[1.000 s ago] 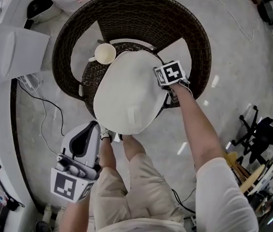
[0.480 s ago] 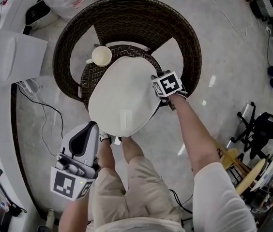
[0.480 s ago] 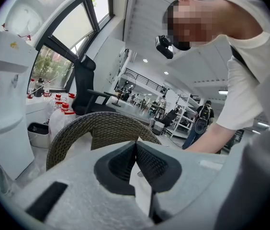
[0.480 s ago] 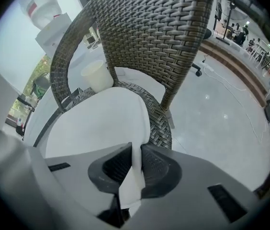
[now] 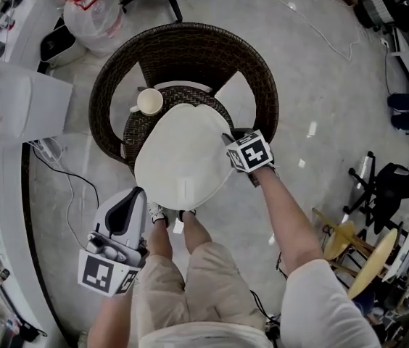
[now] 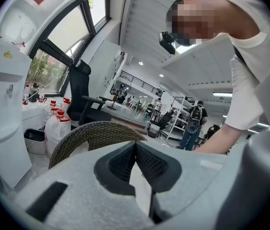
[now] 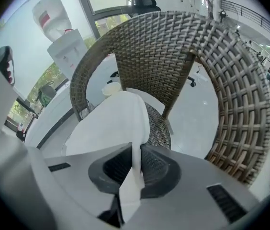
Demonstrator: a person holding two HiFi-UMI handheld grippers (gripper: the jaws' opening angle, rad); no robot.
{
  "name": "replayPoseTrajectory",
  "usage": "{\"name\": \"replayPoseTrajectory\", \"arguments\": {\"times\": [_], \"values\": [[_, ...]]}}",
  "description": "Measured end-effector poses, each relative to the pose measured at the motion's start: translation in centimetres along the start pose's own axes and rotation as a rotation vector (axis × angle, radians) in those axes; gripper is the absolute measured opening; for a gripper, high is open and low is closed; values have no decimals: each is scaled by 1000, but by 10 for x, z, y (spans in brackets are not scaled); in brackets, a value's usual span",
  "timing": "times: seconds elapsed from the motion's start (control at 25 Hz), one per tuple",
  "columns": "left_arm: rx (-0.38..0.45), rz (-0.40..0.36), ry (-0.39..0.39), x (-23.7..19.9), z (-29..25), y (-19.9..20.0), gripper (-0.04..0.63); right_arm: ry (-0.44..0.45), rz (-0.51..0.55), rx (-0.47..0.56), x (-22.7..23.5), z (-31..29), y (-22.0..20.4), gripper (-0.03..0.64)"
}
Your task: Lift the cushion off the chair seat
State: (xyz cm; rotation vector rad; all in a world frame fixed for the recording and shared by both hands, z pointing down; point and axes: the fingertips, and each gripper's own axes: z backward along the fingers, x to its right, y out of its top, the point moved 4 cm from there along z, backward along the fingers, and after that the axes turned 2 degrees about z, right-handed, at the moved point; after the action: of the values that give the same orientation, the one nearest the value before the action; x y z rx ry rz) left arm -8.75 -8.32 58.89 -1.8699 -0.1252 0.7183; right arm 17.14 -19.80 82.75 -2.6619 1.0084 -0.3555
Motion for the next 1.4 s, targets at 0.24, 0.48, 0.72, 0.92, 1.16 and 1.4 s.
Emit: {"name": "replayPoseTrajectory", "arguments": {"times": [0.24, 0.48, 0.72, 0.92, 1.16, 1.4], "values": [[14, -22, -9, 11, 18, 26, 15, 12, -10, 61, -27, 48, 5, 38], [35, -25, 1, 22, 35, 41, 15, 42, -9, 127, -62, 92, 5, 37], [60, -49, 14, 35, 52, 60, 15, 62, -6, 153, -98, 129, -4, 36], [78, -78, 16, 39, 64, 79, 15, 62, -4, 176, -123, 150, -5, 35], [95, -100, 17, 50, 75, 95, 15, 70, -22, 206, -147, 181, -8, 35], [120, -142, 16, 65, 88, 118, 15, 46, -27, 247, -162, 211, -4, 35]]}}
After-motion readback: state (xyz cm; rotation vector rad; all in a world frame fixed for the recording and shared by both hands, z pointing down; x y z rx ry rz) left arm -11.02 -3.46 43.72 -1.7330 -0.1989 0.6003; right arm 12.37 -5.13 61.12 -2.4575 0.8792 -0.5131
